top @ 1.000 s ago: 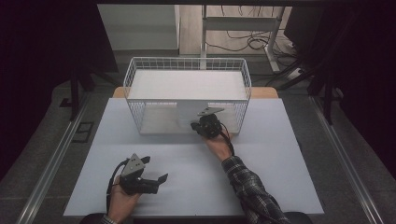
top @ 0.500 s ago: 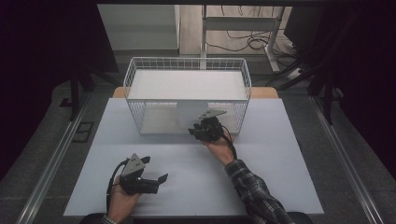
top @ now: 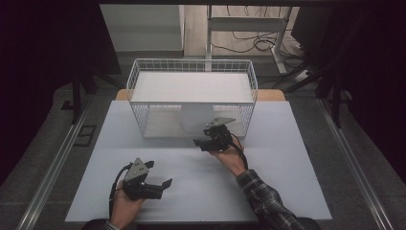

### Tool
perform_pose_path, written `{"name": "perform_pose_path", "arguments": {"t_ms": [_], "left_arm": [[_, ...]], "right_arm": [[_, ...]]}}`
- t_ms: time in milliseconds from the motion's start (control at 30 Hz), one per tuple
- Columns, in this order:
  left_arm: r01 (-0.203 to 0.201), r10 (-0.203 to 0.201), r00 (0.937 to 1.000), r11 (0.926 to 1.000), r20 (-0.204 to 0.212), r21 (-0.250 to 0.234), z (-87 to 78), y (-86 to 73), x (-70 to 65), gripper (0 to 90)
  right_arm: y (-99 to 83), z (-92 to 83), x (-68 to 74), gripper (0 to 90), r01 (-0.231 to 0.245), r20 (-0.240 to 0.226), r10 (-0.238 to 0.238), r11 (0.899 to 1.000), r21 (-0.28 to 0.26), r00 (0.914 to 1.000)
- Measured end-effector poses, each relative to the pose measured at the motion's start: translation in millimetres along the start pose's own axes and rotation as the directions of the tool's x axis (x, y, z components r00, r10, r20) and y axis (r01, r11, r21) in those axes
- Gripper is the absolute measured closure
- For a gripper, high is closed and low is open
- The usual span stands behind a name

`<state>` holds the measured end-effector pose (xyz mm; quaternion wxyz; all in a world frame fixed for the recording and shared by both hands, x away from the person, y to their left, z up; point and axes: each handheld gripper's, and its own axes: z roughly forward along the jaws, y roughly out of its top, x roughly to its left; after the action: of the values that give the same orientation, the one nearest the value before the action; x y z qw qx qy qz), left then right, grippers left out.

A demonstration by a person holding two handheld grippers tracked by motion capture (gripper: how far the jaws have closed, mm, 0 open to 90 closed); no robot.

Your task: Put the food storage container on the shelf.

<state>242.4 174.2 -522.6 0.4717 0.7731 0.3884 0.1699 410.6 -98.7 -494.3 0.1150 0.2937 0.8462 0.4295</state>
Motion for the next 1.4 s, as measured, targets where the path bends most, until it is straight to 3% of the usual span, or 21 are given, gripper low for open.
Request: {"name": "perform_pose_path", "arguments": {"t_ms": [300,533,1000,1400], "left_arm": [[0.003,-0.003,0.9999,1.0,0.013,-0.006,-0.4,0.1,0.0,4.7],[0.005,-0.005,0.9998,1.0,0.02,0.003,0.8,-0.4,0.4,4.6],[0.007,-0.007,0.9999,0.9992,0.008,0.04,-0.7,-2.5,4.0,4.7],[0.029,-0.029,0.9992,0.9994,-0.029,0.02,-15.4,-6.2,13.5,4.9]], "right_arm": [[-6.7,-11.0,4.3,20.5,0.016,0.001,-0.016,1.0,-0.005,0.9999],[-12.1,-17.9,14.3,14.0,0.056,-0.009,-0.056,0.998,0.005,0.9984],[-31.2,-48.0,21.5,6.8,0.03,-0.049,-0.03,1.0,-0.004,0.9983],[-50.3,-81.1,18.4,3.3,0.017,-0.03,-0.017,1.0,-0.003,0.9994]]}}
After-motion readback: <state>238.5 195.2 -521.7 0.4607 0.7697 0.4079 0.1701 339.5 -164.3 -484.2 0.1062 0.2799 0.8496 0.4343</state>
